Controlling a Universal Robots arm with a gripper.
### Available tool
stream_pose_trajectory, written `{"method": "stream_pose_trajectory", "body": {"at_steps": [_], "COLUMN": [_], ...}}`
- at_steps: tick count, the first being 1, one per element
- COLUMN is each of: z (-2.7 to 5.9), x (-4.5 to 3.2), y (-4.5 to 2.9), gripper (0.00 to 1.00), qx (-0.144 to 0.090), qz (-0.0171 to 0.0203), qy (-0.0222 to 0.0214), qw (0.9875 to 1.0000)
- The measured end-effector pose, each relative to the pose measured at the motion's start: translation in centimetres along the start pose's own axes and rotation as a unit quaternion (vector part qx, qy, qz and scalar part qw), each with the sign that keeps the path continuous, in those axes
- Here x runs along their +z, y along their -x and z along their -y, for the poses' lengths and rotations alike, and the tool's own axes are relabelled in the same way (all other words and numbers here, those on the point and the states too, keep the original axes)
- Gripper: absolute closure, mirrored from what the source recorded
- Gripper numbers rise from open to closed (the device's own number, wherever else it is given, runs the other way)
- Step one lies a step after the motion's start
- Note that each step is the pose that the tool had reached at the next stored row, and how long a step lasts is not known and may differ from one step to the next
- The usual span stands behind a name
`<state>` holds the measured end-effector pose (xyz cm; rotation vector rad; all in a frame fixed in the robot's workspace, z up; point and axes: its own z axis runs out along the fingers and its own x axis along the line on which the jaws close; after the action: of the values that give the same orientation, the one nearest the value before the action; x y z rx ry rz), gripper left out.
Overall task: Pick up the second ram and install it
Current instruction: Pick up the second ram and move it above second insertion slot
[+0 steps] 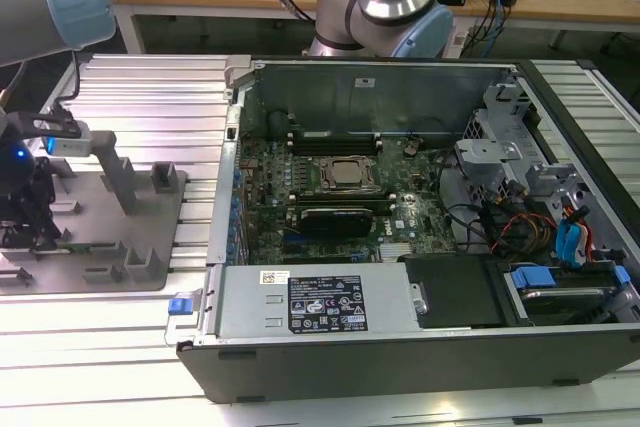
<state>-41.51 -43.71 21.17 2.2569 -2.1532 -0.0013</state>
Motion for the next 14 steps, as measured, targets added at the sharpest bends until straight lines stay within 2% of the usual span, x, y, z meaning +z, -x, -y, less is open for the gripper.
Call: {"method": "stream_pose_trajectory", "body": {"at_steps": [3,11,13,14], "z": [-0.04,-0.05,-0.06,-0.06], "x": [0.39,0.41,0.41,0.41], "y": [0.0,-0.03,-0.03,-0.03], "gripper": [0.78,0.78,0.8,0.87], "qx": [-0.003,-0.004,-0.004,-0.004], "qz": [-0.0002,-0.0001,-0.0001,-0.0001], "qy": [0.0001,0.0,0.0,0.0], "qw": [1.0,1.0,1.0,1.0]}}
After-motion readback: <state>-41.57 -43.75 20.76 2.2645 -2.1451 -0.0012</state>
